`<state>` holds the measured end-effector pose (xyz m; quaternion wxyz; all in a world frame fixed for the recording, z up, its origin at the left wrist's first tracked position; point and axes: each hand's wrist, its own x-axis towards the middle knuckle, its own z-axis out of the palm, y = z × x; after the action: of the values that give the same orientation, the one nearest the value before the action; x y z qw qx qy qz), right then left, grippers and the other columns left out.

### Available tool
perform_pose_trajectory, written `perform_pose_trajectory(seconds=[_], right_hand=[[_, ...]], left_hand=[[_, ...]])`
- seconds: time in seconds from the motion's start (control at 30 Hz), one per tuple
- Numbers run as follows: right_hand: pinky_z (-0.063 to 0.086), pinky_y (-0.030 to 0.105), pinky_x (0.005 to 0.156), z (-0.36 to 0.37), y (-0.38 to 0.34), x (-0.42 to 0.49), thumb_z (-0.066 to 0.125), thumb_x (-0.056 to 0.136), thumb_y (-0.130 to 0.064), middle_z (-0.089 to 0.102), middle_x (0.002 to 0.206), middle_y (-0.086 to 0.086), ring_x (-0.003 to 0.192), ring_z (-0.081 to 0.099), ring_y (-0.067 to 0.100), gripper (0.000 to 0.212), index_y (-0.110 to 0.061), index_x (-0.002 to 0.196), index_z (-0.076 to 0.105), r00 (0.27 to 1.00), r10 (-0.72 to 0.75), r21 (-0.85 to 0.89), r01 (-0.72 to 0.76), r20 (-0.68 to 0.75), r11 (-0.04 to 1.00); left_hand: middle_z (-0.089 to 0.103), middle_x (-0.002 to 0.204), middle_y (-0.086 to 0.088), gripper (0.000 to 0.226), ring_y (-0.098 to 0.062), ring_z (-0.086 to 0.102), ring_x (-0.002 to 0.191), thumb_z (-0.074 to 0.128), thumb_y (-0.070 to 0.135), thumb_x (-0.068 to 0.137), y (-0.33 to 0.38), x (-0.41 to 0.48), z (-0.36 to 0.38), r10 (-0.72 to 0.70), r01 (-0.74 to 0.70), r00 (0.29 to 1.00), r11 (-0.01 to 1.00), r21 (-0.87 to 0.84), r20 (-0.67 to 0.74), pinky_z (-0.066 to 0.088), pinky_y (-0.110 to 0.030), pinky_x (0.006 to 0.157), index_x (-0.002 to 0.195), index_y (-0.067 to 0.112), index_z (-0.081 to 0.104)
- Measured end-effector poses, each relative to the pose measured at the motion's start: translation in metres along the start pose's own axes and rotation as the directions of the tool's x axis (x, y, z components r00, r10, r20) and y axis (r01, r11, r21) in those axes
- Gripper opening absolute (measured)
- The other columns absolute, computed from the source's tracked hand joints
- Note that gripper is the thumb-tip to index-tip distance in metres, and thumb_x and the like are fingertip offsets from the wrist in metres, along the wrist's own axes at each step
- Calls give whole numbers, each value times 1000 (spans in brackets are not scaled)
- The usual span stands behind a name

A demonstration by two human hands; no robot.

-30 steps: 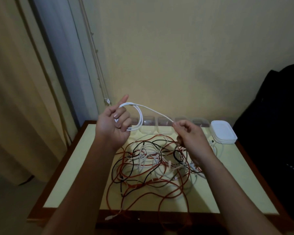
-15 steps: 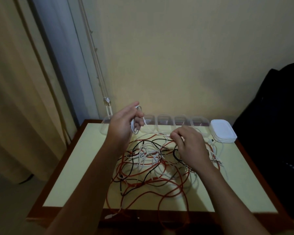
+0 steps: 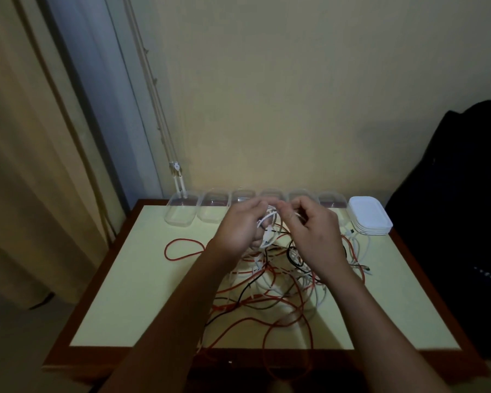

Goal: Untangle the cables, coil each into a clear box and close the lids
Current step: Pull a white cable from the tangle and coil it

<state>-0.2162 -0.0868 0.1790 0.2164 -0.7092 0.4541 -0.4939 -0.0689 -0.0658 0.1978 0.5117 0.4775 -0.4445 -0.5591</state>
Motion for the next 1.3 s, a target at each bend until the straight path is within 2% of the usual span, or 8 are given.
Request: perform_pose_trajectory(seconds=[0.1,0.23,0.33,0.47,0.73,0.87,1.17,1.3], right_hand=[[33,20,55,-3,2,-3,57,101,-38,59,66,-7,59,48,3,26,-23,81,63,993,113,46,-112,-20,993],[41,29,63,0,-4,-7,43,107,-42,61,71,-9,67,54,7,41,-18,83,67,988,129,51,-134,86,990],[34,22,55,3,-9,-6,41,107,-43,54,63,-9,57,46,5,45,-20,77,65,982,129,110,-144,135,983],[28,25,51,4,-8,-5,44,107,-40,45,58,-3,51,38,7,42,-20,72,59,975,108,74,-124,196,989],[36,31,57,-3,0,-7,54,104,-34,56,67,-6,60,46,10,21,-28,87,65,965,77,150,-117,250,982],[42,20,58,-10,7,-15,60,101,-27,70,77,-6,62,57,4,14,-23,93,71,952,92,123,-133,291,983],[39,4,64,-13,30,-21,74,91,-17,65,73,-15,72,62,-4,7,-19,85,72,986,35,-227,3,162,974],[43,6,65,-20,34,-19,71,93,-16,71,73,-13,72,66,-2,7,-17,87,75,992,124,-173,-123,-4,977]], left_hand=[[28,59,4,33,-3,18,39,46,27,104,7,-2,-4,-49,73,994,964,-255,97,11,-19,38,119,5,65],[22,53,8,33,-1,17,35,50,27,97,10,-4,-7,-35,101,985,915,-391,171,9,-19,36,118,5,64],[26,52,8,31,-3,19,34,43,20,101,11,-4,-8,-76,157,979,868,-472,187,9,-19,36,119,5,63],[23,55,7,31,-2,18,36,42,22,104,8,-6,-7,-68,117,989,898,-425,127,9,-18,36,121,6,63],[20,56,8,33,-1,17,38,44,26,105,8,-8,-16,-11,11,1000,916,-402,2,14,-15,33,122,4,62],[20,52,9,32,0,18,35,43,28,105,12,-7,-22,-37,23,999,895,-445,-22,14,-15,30,119,6,62],[22,49,8,32,-3,21,31,44,30,102,14,-9,-16,-78,116,993,791,-600,88,14,-16,29,119,9,61],[24,48,9,32,-4,22,30,49,29,95,13,-10,-14,-95,156,987,763,-627,131,13,-15,28,116,8,62]])
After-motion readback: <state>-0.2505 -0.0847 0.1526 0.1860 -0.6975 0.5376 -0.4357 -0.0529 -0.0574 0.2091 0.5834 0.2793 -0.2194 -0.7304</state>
